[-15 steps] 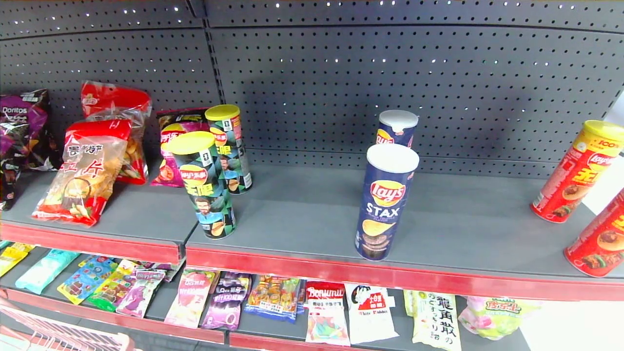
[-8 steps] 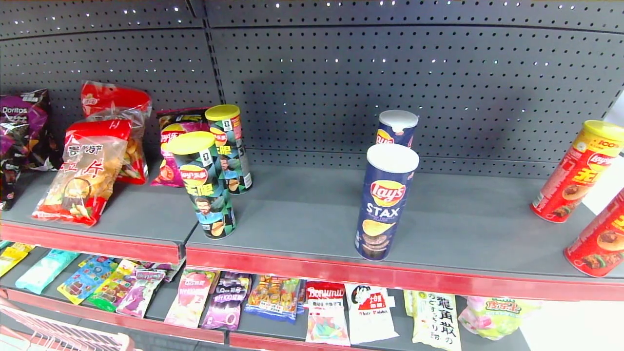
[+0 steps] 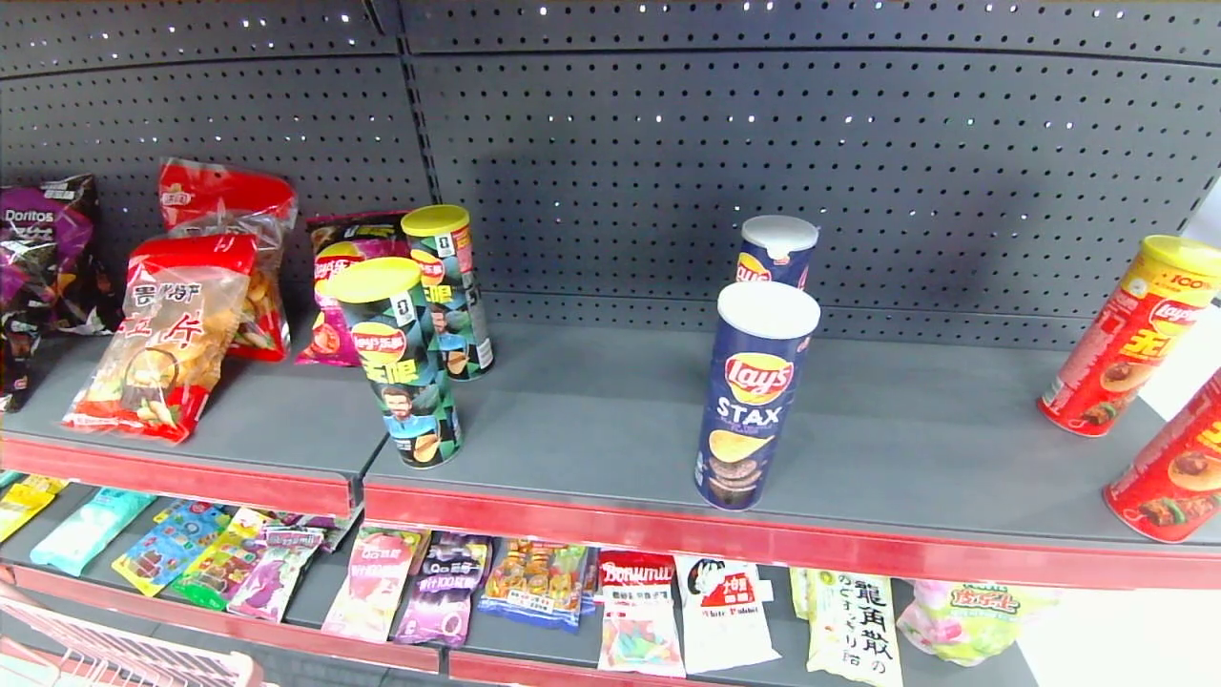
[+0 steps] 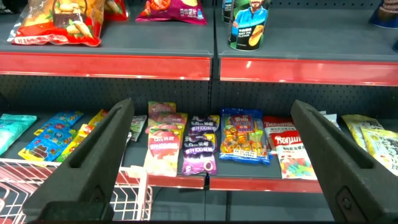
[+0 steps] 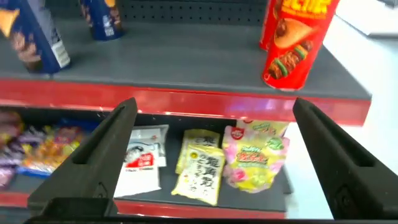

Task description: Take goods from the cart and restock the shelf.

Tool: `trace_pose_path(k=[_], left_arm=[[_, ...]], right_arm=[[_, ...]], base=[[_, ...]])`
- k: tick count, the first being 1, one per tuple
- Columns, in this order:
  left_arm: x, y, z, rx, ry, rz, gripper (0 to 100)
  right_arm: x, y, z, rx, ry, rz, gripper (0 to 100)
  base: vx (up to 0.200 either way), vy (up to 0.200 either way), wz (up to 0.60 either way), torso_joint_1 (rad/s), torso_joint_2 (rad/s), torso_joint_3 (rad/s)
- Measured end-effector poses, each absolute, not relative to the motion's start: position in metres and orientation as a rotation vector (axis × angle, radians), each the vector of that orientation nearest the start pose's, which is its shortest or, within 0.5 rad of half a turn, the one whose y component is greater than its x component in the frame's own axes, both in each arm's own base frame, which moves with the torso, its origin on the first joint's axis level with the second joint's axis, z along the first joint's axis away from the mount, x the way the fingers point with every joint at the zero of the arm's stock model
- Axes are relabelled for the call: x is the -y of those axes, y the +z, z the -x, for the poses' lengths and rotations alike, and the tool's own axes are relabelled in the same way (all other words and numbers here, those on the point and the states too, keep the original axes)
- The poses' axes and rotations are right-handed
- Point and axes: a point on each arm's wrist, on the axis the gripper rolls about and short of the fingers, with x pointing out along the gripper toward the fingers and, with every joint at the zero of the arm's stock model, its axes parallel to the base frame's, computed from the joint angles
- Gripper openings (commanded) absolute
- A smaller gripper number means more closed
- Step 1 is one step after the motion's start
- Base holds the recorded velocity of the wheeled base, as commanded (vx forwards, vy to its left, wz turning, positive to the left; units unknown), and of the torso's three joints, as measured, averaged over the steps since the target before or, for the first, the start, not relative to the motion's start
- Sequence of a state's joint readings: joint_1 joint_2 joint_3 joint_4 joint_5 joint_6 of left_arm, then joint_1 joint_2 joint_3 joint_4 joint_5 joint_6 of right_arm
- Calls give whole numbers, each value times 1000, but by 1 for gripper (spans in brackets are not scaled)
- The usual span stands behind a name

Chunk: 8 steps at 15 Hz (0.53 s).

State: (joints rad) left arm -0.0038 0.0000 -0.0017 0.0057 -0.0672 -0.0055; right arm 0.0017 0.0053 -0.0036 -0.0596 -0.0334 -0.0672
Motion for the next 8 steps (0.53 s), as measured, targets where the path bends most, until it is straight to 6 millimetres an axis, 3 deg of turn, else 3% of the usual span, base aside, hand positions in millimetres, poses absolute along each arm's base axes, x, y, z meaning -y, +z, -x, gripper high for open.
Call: trace_pose_path(k=[3,8], left_arm=[[1,75,23,-4,-71,6,100],[1,75,23,-4,-71,6,100]], right_arm=[[-1,83,23,63,61,122,100],[-1,82,23,60,27,73,100]], base=[[0,0,0,0,0,0],[0,0,0,0,0,0]])
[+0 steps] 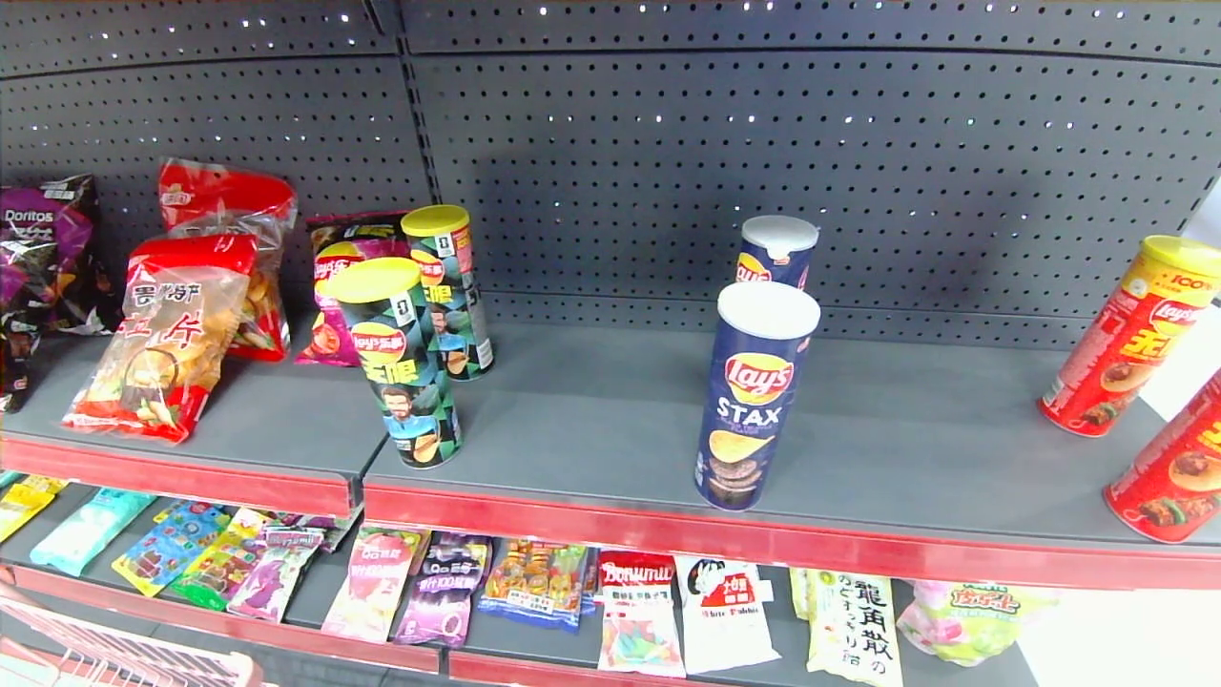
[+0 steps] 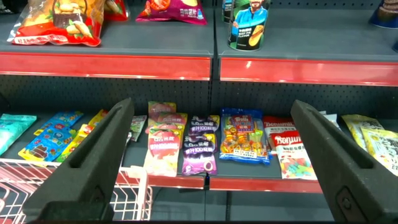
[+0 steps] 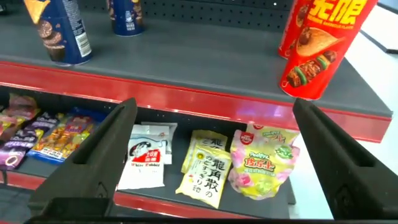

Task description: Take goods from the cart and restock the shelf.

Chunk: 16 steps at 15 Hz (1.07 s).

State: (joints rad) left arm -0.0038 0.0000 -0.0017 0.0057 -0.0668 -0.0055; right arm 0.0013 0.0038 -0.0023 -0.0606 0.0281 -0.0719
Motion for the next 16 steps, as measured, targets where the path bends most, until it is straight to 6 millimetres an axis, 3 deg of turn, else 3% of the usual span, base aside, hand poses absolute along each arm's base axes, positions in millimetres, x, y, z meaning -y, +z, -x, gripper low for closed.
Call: trace_pose_path(k=[8,12,16], left_arm=[[1,75,23,-4,-70,6,100],[1,75,23,-4,-70,6,100],[1,75,23,-4,-71,6,100]], right_arm=[[4,82,23,58,-168,-8,100],[0,75,23,-12,-21,-34,100],[0,75,23,-3,-12,-6,100]], base=[[0,0,0,0,0,0],[0,0,0,0,0,0],[0,0,0,0,0,0]])
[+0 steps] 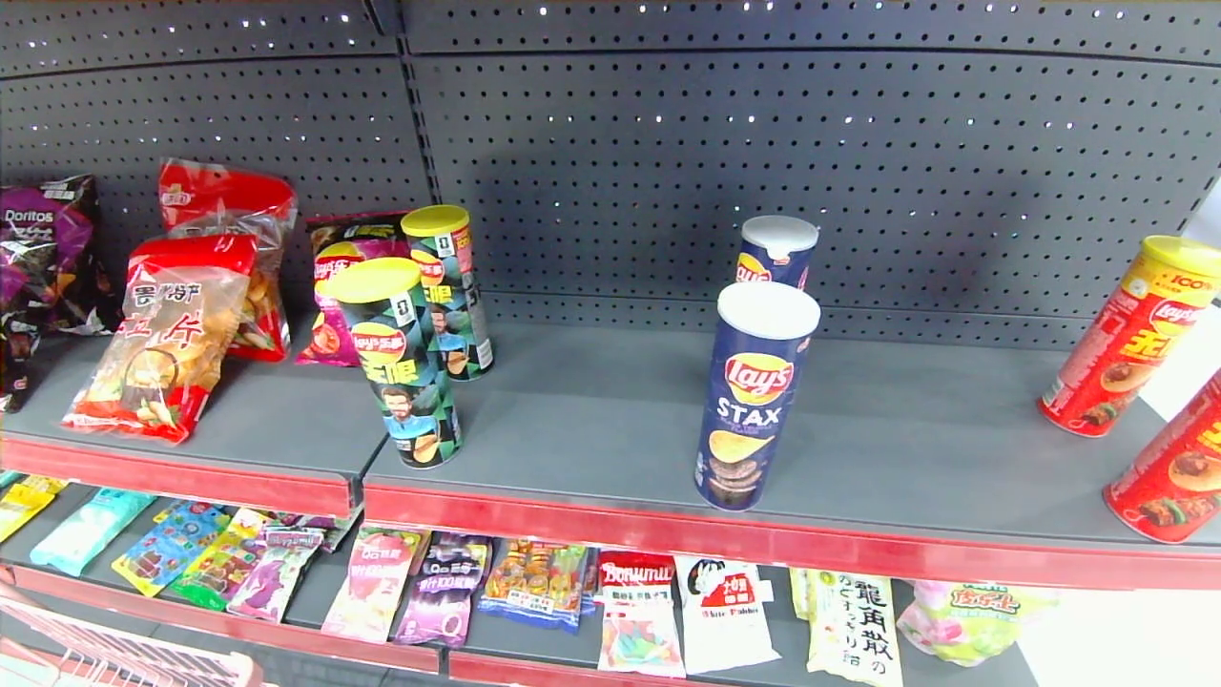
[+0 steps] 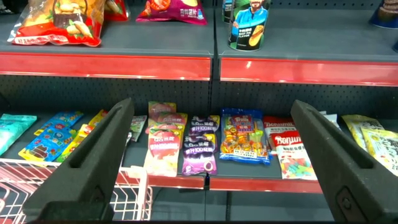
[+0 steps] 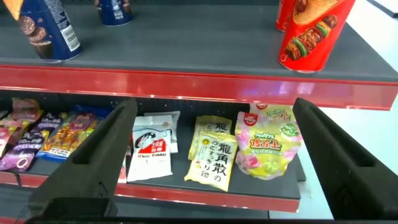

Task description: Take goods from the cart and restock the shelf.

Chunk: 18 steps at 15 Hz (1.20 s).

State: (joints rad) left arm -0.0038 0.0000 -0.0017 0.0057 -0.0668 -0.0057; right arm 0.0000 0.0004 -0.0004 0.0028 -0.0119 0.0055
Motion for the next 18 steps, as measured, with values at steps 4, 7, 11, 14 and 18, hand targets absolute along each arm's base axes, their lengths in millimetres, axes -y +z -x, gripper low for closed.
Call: trace_pose_path(k=[4,7,11,14,18], left_arm=[[1,75,23,-4,-71,4,100],[1,75,23,-5,-71,4,100],[1,75,23,-5,-71,4,100],[1,75,23,-5,-72,4,100],[2,75,23,-8,-77,-5,100]], right_arm=[[0,75,23,-4,-12,-4,100],[0,75,23,-4,-12,-4,100],[0,75,23,-3,-11,-3,100],[0,75,23,-3,-11,-2,100],[0,75,23,-4,-11,0,100]], base=[[0,0,0,0,0,0],[0,0,-200,2,1,2],[0,0,-600,-1,1,5],[0,0,0,0,0,0],[0,0,0,0,0,0]])
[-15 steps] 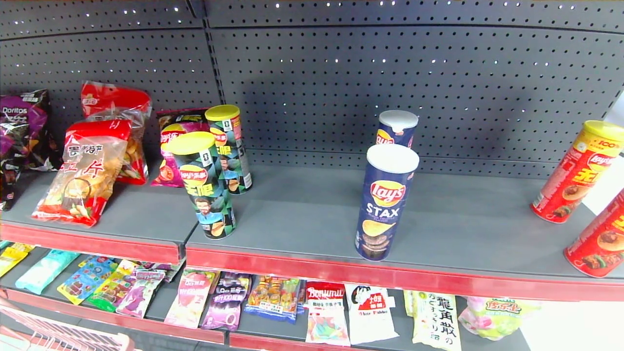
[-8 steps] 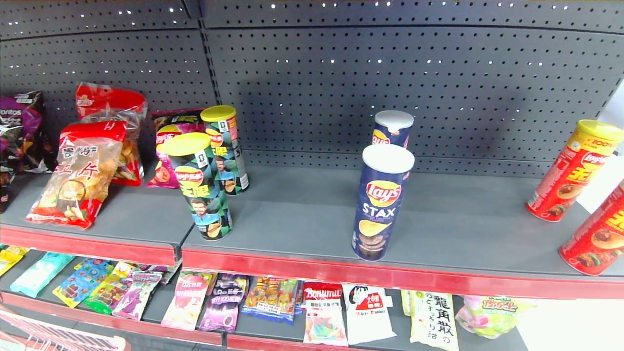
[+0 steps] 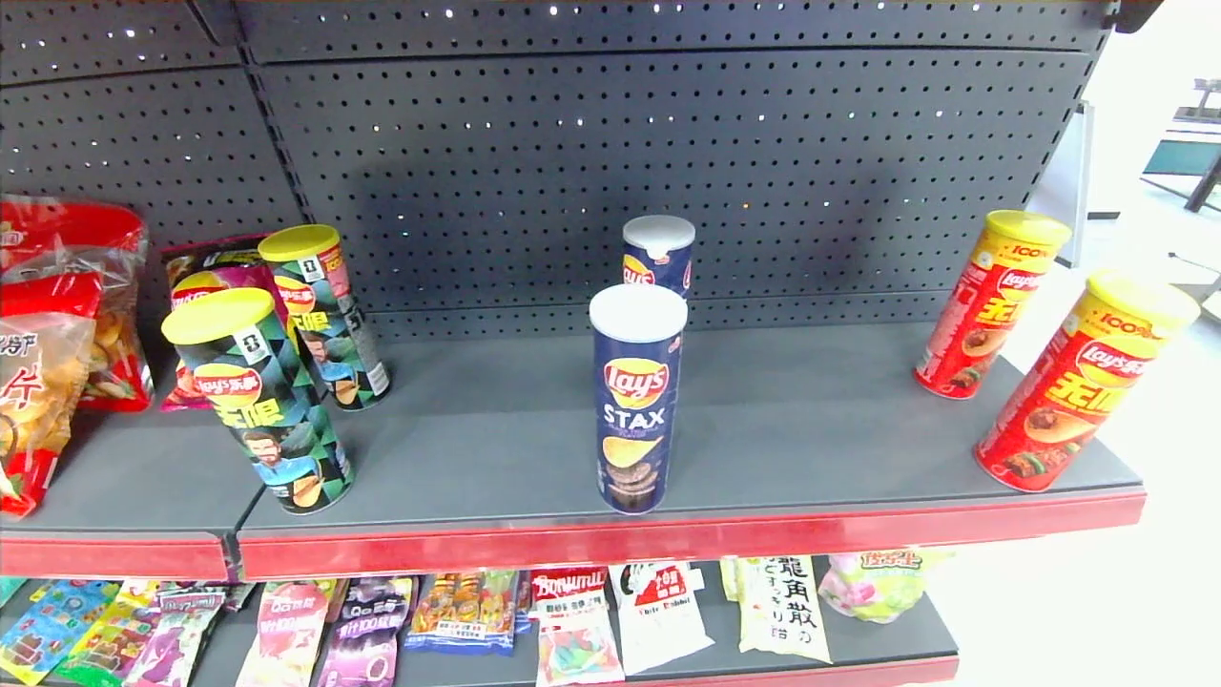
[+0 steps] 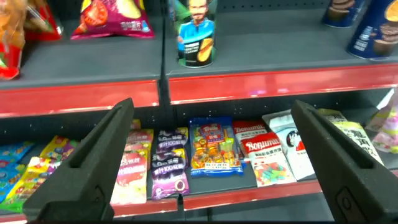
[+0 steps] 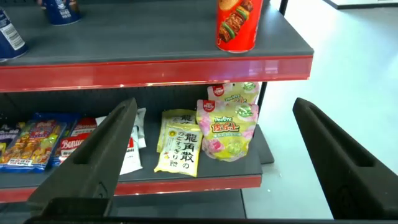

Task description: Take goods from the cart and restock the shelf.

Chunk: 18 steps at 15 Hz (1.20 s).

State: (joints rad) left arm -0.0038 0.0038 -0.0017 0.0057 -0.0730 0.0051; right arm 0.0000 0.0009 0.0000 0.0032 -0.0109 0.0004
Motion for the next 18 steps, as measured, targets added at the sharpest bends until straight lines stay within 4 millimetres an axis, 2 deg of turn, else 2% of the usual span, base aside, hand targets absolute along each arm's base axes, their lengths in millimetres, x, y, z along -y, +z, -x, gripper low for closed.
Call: trace_pose_path(k=[5,10,12,13,15,16,18], left_arm=[[3,76,23,4,-145,-72,100],[3,76,23,6,-150,-54,100],[3,87,25,40,-155,-7,100],[3,101,27,69,-158,36,100],[3,150,30,135,-175,99,100],[4,179,25,144,-205,91,100],[6,219,4,113,-307,34,100]], right_arm=[[0,75,23,-4,-11,-4,100],[0,75,23,-4,-11,-4,100],[0,75,23,-4,-11,-3,100],[0,75,23,-3,-10,-4,100],[0,75,23,-4,-11,-3,100],[0,75,23,-3,-10,-3,100],[0,75,23,-4,-11,-4,100]], base=[[0,0,0,0,0,0],[0,0,0,0,0,0],[0,0,0,0,0,0],[0,0,0,0,0,0],[0,0,0,0,0,0],[0,0,0,0,0,0],[0,0,0,0,0,0]])
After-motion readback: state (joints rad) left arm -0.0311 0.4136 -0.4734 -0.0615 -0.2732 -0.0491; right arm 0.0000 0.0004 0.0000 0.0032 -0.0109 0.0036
